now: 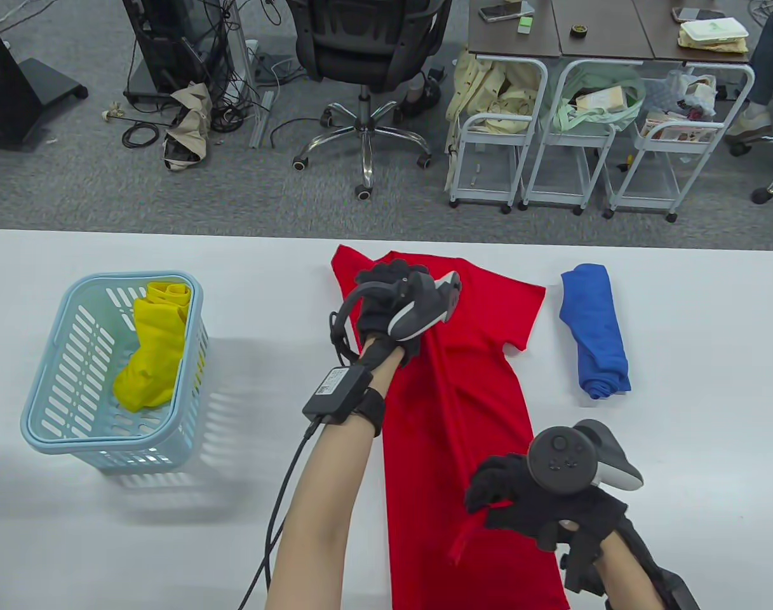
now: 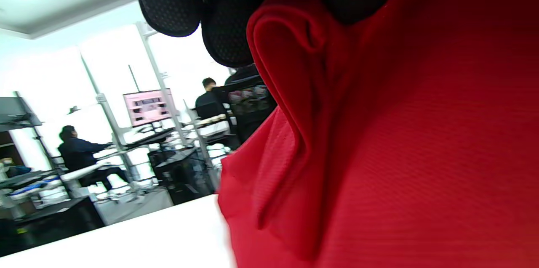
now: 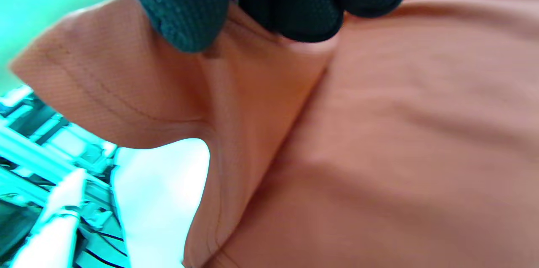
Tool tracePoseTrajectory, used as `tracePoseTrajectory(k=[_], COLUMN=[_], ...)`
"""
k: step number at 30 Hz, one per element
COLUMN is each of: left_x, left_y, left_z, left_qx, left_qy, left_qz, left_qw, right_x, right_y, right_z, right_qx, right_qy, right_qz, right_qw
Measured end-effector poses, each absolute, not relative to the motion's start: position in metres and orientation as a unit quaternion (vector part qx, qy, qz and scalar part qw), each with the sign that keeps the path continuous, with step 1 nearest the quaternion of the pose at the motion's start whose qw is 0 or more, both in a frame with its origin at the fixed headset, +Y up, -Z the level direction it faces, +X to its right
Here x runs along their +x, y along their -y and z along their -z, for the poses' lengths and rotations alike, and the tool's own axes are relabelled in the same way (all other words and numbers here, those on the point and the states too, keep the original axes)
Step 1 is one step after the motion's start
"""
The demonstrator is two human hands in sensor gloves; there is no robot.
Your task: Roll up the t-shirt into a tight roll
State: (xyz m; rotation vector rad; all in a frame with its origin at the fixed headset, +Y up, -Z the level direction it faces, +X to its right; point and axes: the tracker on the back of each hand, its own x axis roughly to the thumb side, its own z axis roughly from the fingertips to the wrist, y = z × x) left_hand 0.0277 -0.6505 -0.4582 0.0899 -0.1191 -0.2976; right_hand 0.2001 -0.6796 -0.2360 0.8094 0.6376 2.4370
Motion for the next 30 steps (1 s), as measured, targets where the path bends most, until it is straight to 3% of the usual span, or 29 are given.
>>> tracePoseTrajectory(k=[3, 6, 10, 13, 16, 18, 22, 24, 26, 28, 30], left_x=[0.064, 0.099, 0.107, 0.090, 0.060, 0.042, 0.011, 0.001, -0.010, -0.023, -0.029], left_y=[0.667, 0.697, 0.709, 0.706, 0.705, 0.713, 0.753, 0.773, 0.789, 0.793, 0.787], left_z=[0.457, 0.453, 0.431, 0.400, 0.356, 0.327, 0.260, 0.242, 0.235, 0.232, 0.237], left_qx=[0.028, -0.051, -0.061, -0.045, -0.066, -0.112, -0.270, -0.326, -0.328, -0.300, -0.330], left_qy=[0.086, 0.128, 0.162, 0.189, 0.209, 0.220, 0.256, 0.260, 0.259, 0.255, 0.244], left_qz=[0.139, 0.109, 0.126, 0.127, 0.098, 0.088, 0.070, 0.126, 0.186, 0.080, 0.072], left_qw=[0.986, 0.984, 0.977, 0.973, 0.971, 0.965, 0.926, 0.900, 0.889, 0.916, 0.909], right_x=[0.239, 0.270, 0.287, 0.273, 0.257, 0.250, 0.244, 0.239, 0.232, 0.221, 0.210], right_y=[0.695, 0.708, 0.715, 0.722, 0.730, 0.736, 0.750, 0.753, 0.753, 0.753, 0.754], right_z=[0.232, 0.230, 0.240, 0.246, 0.243, 0.240, 0.232, 0.228, 0.225, 0.222, 0.221], right_qx=[0.229, 0.176, 0.084, 0.093, 0.104, 0.096, 0.075, 0.087, 0.097, 0.100, 0.098], right_qy=[-0.255, -0.276, -0.262, -0.269, -0.283, -0.284, -0.306, -0.319, -0.314, -0.308, -0.297], right_qz=[-0.907, -0.898, -0.916, -0.908, -0.916, -0.931, -0.943, -0.939, -0.941, -0.945, -0.949], right_qw=[0.245, 0.295, 0.290, 0.308, 0.264, 0.206, 0.108, 0.098, 0.084, 0.054, 0.019])
